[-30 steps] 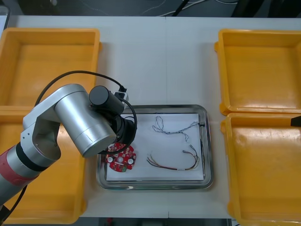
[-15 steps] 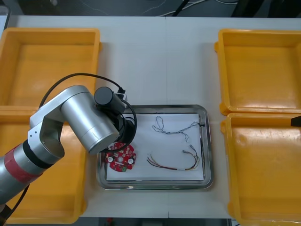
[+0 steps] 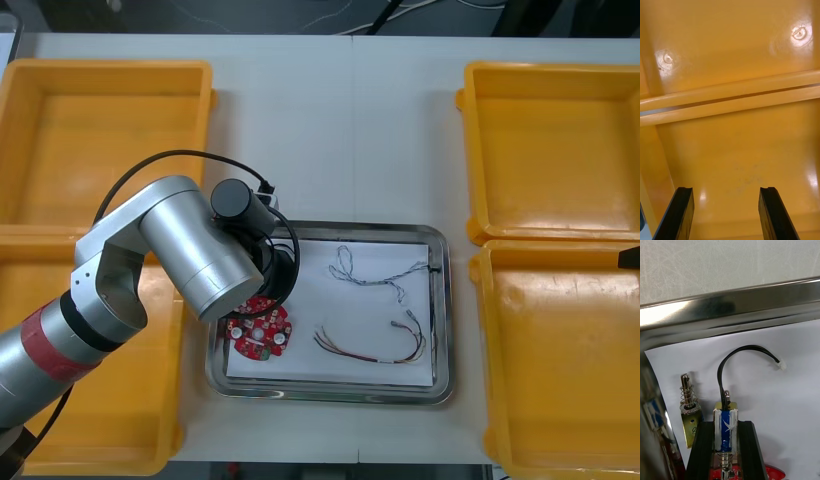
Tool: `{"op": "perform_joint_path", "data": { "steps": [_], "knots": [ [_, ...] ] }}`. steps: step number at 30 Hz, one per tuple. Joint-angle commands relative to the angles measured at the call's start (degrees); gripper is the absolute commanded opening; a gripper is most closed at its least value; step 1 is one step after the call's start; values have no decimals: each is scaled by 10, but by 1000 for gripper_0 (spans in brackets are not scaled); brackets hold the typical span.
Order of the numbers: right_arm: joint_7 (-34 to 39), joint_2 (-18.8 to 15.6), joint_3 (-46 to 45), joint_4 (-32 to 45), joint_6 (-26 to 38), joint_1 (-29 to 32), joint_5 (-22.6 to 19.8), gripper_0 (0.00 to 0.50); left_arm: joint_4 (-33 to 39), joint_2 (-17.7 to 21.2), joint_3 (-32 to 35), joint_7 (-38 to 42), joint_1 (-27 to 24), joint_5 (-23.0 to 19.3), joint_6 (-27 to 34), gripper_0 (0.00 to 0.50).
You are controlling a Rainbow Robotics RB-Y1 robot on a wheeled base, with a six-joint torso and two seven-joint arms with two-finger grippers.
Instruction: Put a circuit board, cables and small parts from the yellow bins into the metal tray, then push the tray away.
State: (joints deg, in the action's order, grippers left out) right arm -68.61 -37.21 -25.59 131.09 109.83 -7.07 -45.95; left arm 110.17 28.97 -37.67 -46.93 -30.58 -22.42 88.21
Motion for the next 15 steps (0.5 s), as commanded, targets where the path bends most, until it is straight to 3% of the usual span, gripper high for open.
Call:
{"op": "perform_joint_path", "data": {
  "steps": [1,11,13,15],
  "knots": [
    [22,-22,-16,17,2,7,-3,500,3,-15,-10,50,-18,5,-7,0],
    [22,-22,-16,17,2,7,-3,500,3,-15,-9,51,-18,6,-6,0],
    [22,-22,-16,17,2,7,-3,500,3,-15,-9,51,-18,8,-6,42],
    [22,-22,-16,17,2,7,-3,500,3,-15,-9,51,-18,9,-6,171]
  ]
}}
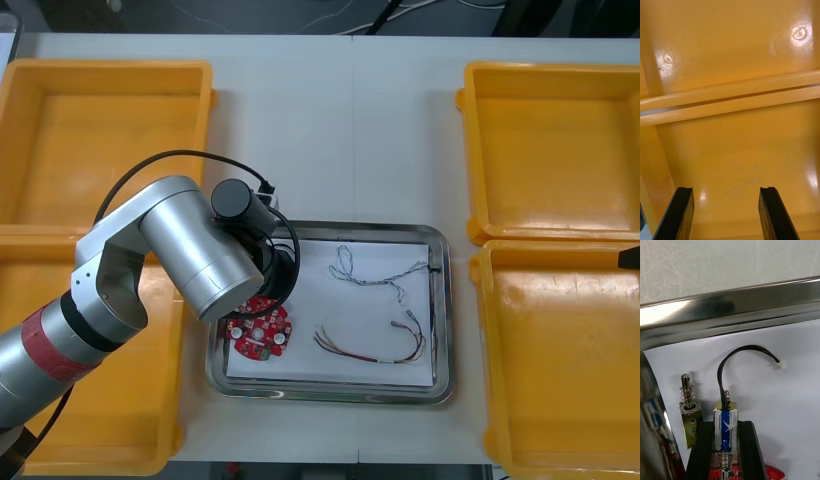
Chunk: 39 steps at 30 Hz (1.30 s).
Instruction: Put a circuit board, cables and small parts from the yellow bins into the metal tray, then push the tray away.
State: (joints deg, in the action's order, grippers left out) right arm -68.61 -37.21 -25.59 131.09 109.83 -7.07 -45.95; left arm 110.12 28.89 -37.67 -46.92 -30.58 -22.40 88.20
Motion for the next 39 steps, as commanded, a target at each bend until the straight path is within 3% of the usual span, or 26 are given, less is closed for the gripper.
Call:
{"op": "perform_joint_path", "data": {
  "steps": [1,3,5,6,7,17,29,34,39],
  "knots": [
    [22,-22,-16,17,2,7,-3,500,4,-15,-9,52,-18,10,-6,292],
    [22,-22,-16,17,2,7,-3,500,4,-15,-9,53,-18,10,-5,373],
    [22,-22,-16,17,2,7,-3,500,4,-15,-9,53,-18,10,-5,418],
    [22,-22,-16,17,2,7,-3,500,4,-15,-9,53,-18,10,-3,484],
    [22,-22,-16,17,2,7,-3,500,7,-15,-8,54,-17,10,0,500],
    [22,-22,-16,17,2,7,-3,500,52,-15,16,58,-18,-8,59,500],
    [22,-22,-16,17,2,7,-3,500,106,-15,92,59,-44,-80,158,500],
    [22,-22,-16,17,2,7,-3,500,117,-15,149,61,-85,-140,215,500],
    [22,-22,-16,17,2,7,-3,500,116,-1,208,53,-122,-196,218,500]
  ]
}}
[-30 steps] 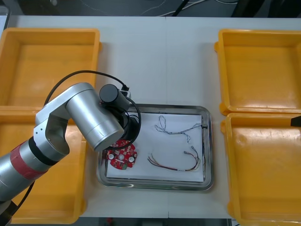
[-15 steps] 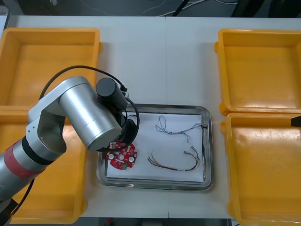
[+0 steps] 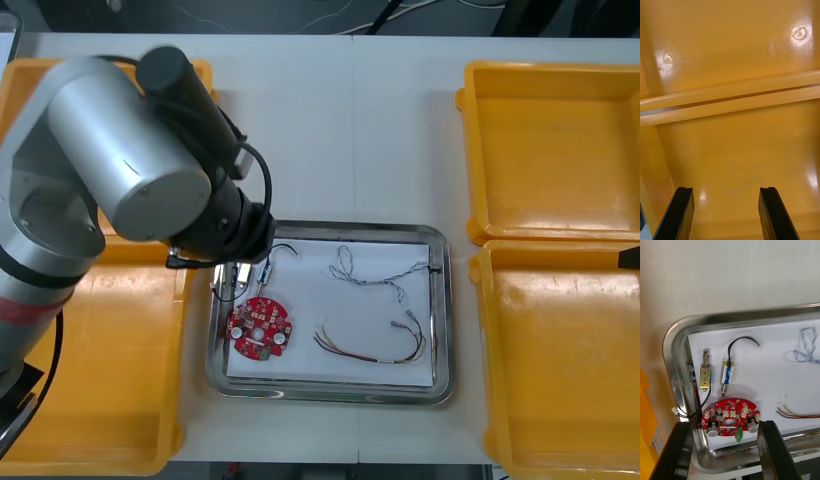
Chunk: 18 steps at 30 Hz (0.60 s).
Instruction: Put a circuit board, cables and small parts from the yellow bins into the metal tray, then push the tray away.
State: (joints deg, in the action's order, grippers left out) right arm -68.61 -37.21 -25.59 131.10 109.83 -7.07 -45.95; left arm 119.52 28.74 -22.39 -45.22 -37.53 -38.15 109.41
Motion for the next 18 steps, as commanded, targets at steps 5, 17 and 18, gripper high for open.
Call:
{"op": "perform_joint_path", "data": {
  "steps": [5,17,18],
  "knots": [
    [22,-22,-16,17,2,6,-3,500,22,51,102,25,-62,-103,6,500],
    [22,-22,-16,17,2,6,-3,500,21,200,156,14,-11,-208,6,500],
    [22,-22,-16,17,2,6,-3,500,21,206,160,14,-6,-211,6,500]
  ]
}}
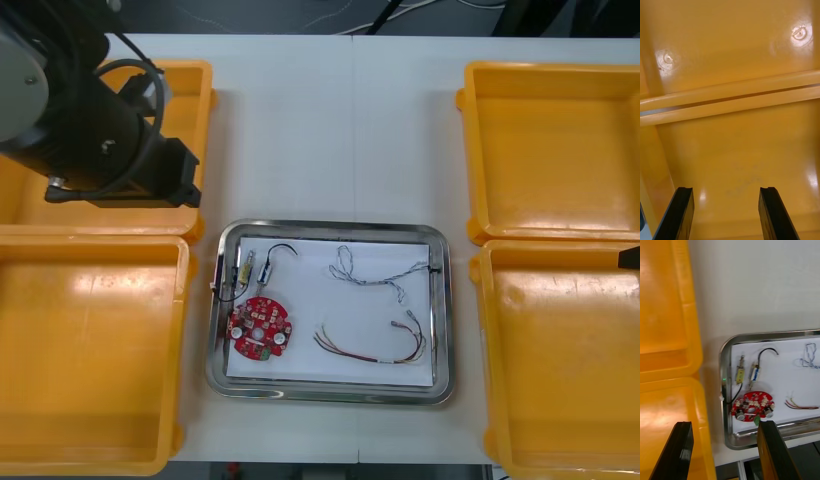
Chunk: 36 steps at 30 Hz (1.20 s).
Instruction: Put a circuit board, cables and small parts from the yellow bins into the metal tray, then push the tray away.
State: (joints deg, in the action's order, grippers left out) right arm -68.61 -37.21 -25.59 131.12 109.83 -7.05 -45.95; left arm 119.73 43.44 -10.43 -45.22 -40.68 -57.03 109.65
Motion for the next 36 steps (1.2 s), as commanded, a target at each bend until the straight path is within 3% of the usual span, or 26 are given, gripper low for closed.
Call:
{"op": "perform_joint_path", "data": {
  "steps": [1,8,18,27,36],
  "knots": [
    [22,-22,-16,17,2,6,-3,500,19,71,44,12,32,-30,3,500],
    [22,-22,-16,17,2,6,-3,500,25,126,59,0,64,-35,3,500],
    [21,-24,-15,18,2,7,-7,500,20,170,69,-5,95,-20,3,500],
    [20,-64,26,40,2,-1,-27,500,17,166,80,-16,95,-3,3,500],
    [13,-66,89,61,2,-17,-83,500,17,151,80,-22,95,4,0,500]
  ]
}}
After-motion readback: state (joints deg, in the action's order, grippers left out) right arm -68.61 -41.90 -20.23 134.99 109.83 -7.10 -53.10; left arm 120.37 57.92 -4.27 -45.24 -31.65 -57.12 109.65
